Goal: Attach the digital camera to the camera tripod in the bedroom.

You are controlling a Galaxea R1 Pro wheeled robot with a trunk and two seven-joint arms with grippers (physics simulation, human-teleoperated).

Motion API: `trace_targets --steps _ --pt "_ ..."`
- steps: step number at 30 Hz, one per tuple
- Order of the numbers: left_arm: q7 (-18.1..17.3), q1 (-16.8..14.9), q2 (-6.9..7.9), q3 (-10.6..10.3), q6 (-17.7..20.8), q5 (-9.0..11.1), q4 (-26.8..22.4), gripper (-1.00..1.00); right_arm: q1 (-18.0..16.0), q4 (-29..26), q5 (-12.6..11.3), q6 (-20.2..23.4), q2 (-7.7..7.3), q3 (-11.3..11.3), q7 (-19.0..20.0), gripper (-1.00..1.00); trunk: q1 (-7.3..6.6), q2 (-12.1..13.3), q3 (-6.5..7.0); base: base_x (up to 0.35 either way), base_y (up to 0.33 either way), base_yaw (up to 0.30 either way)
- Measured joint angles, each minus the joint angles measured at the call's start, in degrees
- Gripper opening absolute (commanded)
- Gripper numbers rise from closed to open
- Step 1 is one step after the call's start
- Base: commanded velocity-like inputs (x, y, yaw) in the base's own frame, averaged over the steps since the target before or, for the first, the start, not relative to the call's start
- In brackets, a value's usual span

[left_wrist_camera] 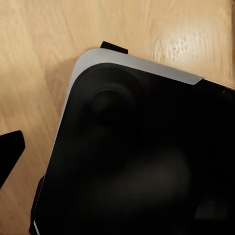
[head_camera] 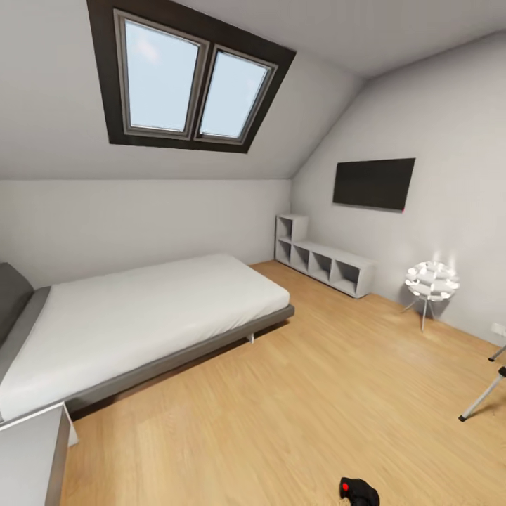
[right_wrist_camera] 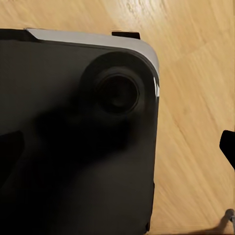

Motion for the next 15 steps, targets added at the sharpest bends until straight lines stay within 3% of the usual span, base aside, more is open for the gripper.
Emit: trace_targets --steps 15 --pt "0.0 0.0 0.0 0.0 0.0 0.0 0.0 1.0 0.0 0.0 0.0 0.0 0.0 0.0 0.0 1.0 0.0 0.0 0.33 0.0 0.0 -0.283"
